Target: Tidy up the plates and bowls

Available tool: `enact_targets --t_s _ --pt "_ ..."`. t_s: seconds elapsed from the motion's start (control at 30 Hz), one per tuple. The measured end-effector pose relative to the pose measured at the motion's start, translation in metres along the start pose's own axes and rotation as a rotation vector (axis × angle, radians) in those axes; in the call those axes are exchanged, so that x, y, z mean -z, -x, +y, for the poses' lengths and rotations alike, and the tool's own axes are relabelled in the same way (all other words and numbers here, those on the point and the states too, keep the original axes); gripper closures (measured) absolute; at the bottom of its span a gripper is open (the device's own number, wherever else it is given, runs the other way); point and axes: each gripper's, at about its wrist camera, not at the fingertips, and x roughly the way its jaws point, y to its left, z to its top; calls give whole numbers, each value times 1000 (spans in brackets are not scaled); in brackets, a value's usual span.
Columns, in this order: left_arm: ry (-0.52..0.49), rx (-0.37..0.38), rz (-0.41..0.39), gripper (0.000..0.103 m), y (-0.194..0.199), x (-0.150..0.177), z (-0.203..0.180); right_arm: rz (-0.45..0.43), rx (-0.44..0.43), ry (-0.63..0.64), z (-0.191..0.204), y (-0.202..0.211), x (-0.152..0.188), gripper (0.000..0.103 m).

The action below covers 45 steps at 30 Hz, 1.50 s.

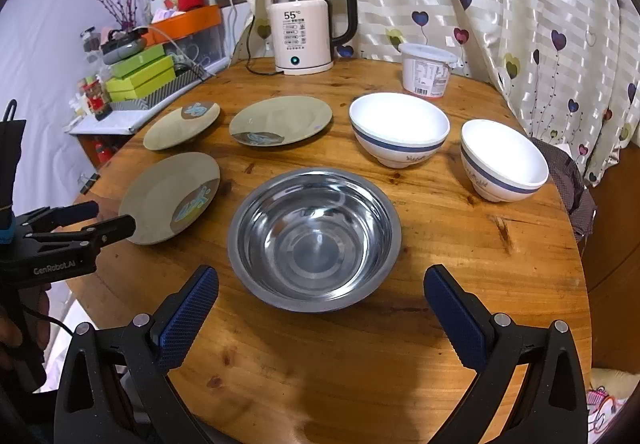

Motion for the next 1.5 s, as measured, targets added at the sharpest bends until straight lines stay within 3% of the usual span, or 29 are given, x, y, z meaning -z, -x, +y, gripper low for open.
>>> enact_targets --t_s 1.5 --pt "21 7 -5 19 -3 -9 11 38 -27 12 8 -15 -8 0"
